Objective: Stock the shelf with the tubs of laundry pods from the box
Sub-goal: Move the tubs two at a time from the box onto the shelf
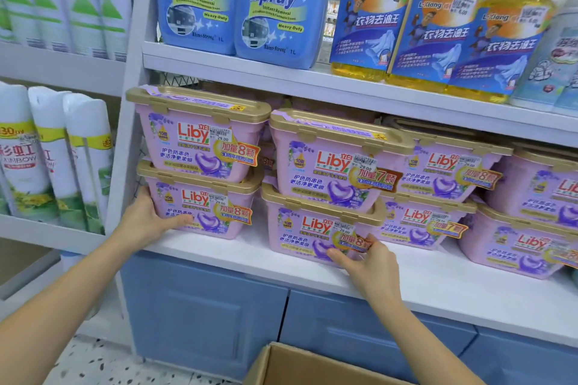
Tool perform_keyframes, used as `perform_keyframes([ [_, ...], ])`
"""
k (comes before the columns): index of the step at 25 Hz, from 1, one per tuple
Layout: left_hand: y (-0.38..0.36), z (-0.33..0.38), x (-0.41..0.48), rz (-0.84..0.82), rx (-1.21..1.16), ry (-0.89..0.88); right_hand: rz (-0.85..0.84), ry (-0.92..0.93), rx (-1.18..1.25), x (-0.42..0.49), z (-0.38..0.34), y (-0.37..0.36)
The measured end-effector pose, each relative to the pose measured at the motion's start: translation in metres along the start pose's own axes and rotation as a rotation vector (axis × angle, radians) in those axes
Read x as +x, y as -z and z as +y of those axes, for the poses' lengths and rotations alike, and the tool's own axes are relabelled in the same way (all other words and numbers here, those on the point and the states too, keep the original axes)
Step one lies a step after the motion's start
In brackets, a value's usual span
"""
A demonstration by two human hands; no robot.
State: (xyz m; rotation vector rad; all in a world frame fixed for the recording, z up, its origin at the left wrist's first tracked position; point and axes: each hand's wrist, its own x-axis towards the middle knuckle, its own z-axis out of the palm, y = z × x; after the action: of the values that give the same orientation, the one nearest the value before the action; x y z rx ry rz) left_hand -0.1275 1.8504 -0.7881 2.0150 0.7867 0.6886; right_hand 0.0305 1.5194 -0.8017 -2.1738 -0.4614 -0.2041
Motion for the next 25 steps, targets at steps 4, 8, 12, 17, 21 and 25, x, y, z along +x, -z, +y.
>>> perform_keyframes([
  [4, 0.000, -0.006, 0.012, 0.027, -0.008, 0.007, -0.015, 0.025, -0.003, 0.012, -0.005, -0.013],
  [8, -0.005, -0.004, 0.022, 0.064, 0.015, -0.014, -0.005, 0.025, -0.010, 0.024, -0.006, -0.022],
  [12, -0.014, 0.000, 0.031, 0.087, -0.003, -0.033, -0.009, 0.022, -0.032, 0.040, -0.005, -0.027],
  [17, -0.027, 0.009, 0.043, 0.113, -0.006, -0.024, 0.000, 0.010, -0.017, 0.057, -0.002, -0.033],
  [21, -0.031, 0.008, 0.058, 0.089, -0.007, -0.006, 0.015, 0.011, -0.035, 0.063, -0.005, -0.036],
  [25, -0.036, 0.008, 0.070, 0.066, -0.016, 0.007, 0.020, 0.032, 0.030, 0.068, -0.002, -0.043],
])
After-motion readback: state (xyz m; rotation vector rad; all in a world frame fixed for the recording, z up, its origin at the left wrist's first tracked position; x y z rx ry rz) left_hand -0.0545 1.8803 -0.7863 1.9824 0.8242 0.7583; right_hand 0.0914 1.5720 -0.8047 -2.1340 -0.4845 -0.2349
